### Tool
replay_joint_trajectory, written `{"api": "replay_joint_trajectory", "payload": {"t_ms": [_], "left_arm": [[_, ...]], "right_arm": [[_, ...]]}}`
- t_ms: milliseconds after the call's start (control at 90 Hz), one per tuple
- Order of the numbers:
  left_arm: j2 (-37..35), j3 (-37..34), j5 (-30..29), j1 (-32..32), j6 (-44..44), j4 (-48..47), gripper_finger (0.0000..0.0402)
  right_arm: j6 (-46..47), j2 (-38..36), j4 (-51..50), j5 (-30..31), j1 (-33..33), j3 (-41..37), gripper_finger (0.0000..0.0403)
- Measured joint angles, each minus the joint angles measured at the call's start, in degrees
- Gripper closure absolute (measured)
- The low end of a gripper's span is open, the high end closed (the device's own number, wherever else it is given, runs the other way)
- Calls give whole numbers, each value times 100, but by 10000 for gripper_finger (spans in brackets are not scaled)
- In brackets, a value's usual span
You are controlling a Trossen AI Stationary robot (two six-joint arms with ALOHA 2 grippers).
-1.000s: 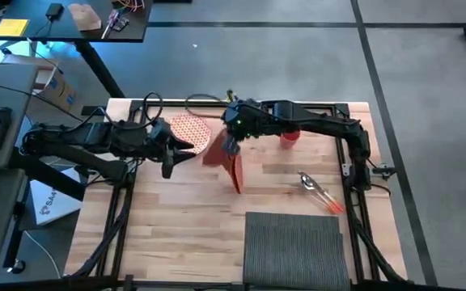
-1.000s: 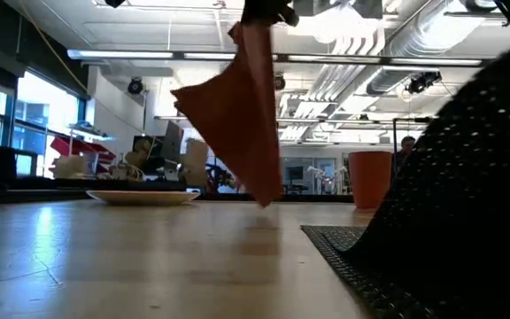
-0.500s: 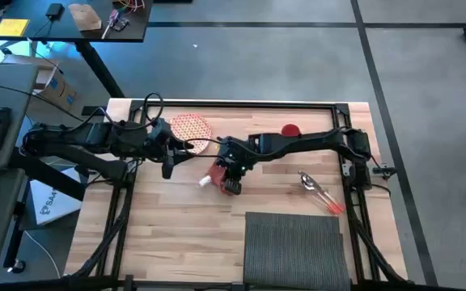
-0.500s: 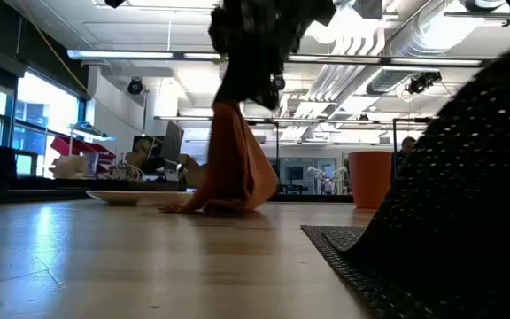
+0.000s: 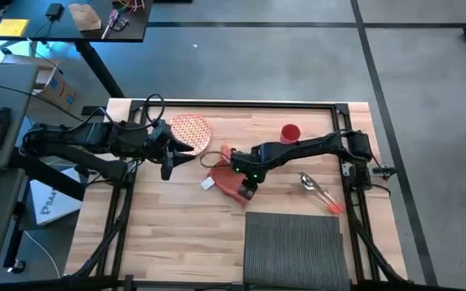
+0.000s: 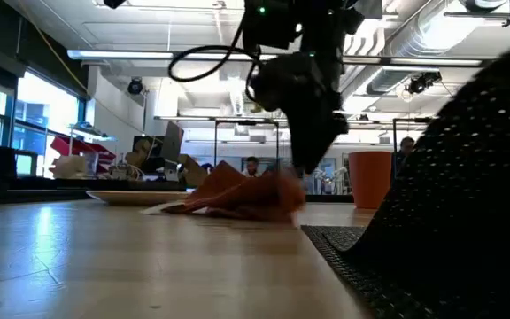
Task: Set table place
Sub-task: Fold the orange table napkin
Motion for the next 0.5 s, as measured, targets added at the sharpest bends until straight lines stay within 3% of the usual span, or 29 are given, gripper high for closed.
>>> {"api": "replay_joint_trajectory", "payload": {"t_ms": [178,500], "left_arm": [[0,0,99,-2,7,-24,257],[0,0,228,0,1,-179,257]], "right_arm": [[-58,-9,335,-982,217,0,231],[1113,338,1229,-331,659,9,238]]}}
